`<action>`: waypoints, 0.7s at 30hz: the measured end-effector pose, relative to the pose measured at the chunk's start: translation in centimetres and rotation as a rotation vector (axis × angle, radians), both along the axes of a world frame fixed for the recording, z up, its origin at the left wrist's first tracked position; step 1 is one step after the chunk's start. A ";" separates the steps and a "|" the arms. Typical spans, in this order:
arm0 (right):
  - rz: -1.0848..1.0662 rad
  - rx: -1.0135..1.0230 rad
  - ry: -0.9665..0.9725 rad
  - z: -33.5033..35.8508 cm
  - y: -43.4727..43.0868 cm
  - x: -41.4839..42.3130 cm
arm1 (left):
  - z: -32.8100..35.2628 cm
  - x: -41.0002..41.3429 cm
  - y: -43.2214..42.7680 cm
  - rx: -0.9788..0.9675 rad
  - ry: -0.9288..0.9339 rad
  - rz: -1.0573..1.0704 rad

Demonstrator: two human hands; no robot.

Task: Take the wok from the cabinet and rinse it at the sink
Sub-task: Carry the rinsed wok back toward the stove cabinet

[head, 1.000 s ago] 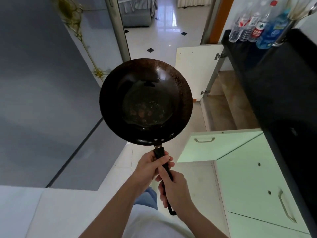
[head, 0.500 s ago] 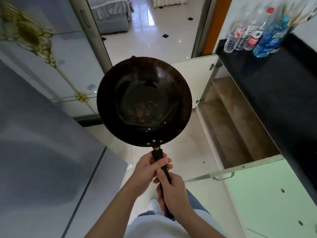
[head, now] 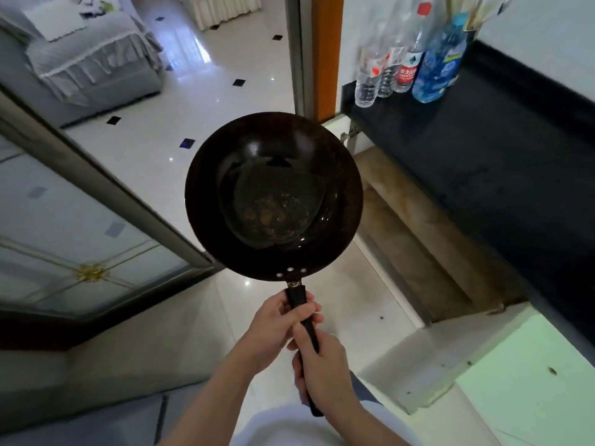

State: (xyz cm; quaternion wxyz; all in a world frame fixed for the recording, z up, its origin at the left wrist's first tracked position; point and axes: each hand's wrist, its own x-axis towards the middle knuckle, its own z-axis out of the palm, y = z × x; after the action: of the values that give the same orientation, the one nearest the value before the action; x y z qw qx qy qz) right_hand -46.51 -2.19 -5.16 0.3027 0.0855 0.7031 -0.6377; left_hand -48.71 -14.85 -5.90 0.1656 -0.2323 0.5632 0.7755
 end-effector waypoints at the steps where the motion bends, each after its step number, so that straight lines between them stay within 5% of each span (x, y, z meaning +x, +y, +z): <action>1: -0.022 0.001 -0.002 0.0 -0.1 -1.2 | 0.0 -1.6 -0.1 0.013 -0.001 -0.039; 12: -0.284 0.195 0.017 -0.3 3.0 -11.2 | -0.5 -15.0 4.5 0.056 -0.065 -0.347; 21: -0.659 0.126 -0.083 0.2 7.6 -15.0 | -0.7 -22.0 11.8 0.120 -0.122 -0.669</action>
State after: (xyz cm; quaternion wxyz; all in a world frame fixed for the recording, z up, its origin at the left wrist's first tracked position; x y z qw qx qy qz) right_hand -61.52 5.40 -4.96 0.1030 0.3527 0.6627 -0.6525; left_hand -70.68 -3.04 -6.55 0.4574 -0.0705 0.5504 0.6949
